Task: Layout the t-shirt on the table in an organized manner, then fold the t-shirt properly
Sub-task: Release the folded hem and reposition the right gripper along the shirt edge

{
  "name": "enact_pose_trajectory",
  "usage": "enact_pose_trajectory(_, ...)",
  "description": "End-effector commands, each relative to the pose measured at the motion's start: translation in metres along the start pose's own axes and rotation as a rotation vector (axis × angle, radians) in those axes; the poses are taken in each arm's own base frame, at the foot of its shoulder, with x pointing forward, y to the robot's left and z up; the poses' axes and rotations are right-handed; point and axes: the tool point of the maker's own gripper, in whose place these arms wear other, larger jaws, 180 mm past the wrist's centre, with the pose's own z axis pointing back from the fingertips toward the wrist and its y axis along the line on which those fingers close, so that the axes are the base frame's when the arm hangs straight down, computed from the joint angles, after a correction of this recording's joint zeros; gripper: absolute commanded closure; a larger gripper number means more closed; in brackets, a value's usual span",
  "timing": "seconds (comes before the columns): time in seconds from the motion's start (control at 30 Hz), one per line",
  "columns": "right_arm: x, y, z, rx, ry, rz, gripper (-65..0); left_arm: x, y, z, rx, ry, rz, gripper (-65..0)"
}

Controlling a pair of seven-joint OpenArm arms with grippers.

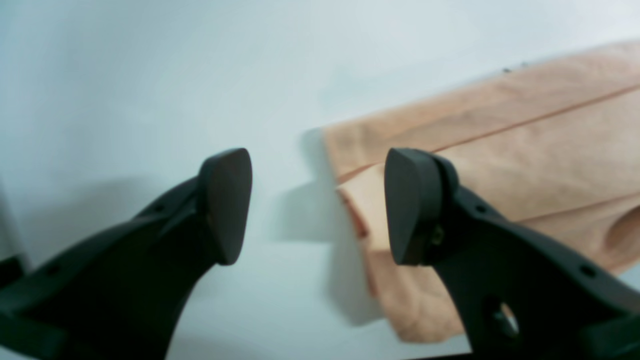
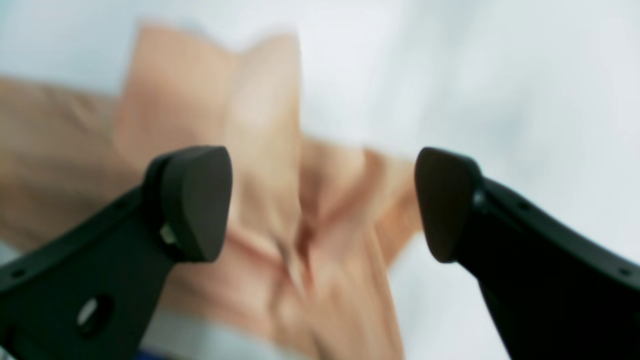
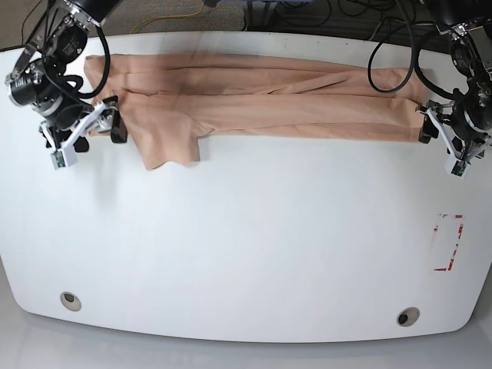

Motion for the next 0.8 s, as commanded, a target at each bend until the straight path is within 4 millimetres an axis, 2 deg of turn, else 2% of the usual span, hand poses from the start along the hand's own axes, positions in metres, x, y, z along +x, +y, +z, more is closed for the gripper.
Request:
enact_pose_trajectory(0.0,0.011,0.004,-0.015,0.032,-0.003,0.013,-54.7,0.016,0.006,0.008,0.022,-0.051,-0.023,-39.3)
enact_pose_trajectory(0.2,0.015,0.023,-0.053,0.077,0.040,0.057,-54.7,0.026,0.011,0.009,0.033,-0.074,-0.019,-39.2)
enact_pose_trajectory(0.47,0.012,0.044,-0.087,0.127,0.042,0.097,-54.7,0.027,0.012,0.009,0.035,-0.076,-0.019,-39.2)
enact_pose_trajectory(0.77,-0.014,0.045,-0.110,0.167,0.078,0.022,-54.7,0.019,0.009,0.008,0.028,-0.057,-0.018,-39.2)
